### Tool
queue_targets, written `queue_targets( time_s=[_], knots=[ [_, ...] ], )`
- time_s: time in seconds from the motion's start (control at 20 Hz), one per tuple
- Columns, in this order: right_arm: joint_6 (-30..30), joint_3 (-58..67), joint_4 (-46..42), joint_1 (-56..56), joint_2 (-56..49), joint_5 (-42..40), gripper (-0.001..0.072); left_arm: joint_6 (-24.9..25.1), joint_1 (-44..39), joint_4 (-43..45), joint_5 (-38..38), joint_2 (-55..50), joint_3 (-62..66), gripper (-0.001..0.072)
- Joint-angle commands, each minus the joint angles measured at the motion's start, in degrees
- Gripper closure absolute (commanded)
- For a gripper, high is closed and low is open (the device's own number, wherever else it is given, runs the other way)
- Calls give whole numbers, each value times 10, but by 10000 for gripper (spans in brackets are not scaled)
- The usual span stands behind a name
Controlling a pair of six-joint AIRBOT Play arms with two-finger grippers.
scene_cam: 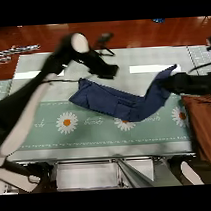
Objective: Fold the shirts.
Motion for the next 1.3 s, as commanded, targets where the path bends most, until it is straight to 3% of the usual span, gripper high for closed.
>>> queue_targets(
  time_s=[0.0,0.2,0.35,0.6,0.65,0.7,0.75,0.9,1.1,1.25],
  knots=[
    [15,64,12,152,-118,-128,687,7,104,75,36,209,-145,684],
    [14,221,34,255,-332,-159,687,6,195,81,108,468,-412,683],
    [14,319,55,302,-469,-159,686,-37,218,80,110,604,-560,683],
    [22,419,85,345,-600,-159,686,-71,218,29,113,690,-688,683],
    [25,430,91,351,-614,-160,625,-71,218,20,119,688,-698,683],
    [24,434,104,356,-622,-167,414,-71,218,15,133,685,-708,683],
    [8,434,113,361,-626,-172,301,-71,218,13,150,681,-716,683],
    [-3,434,118,348,-613,-152,300,-71,218,8,206,653,-721,683],
    [4,434,90,232,-520,13,310,-71,219,-32,251,620,-721,683],
    [63,427,-126,131,-386,111,309,-71,218,-40,248,613,-721,683]
  ],
)
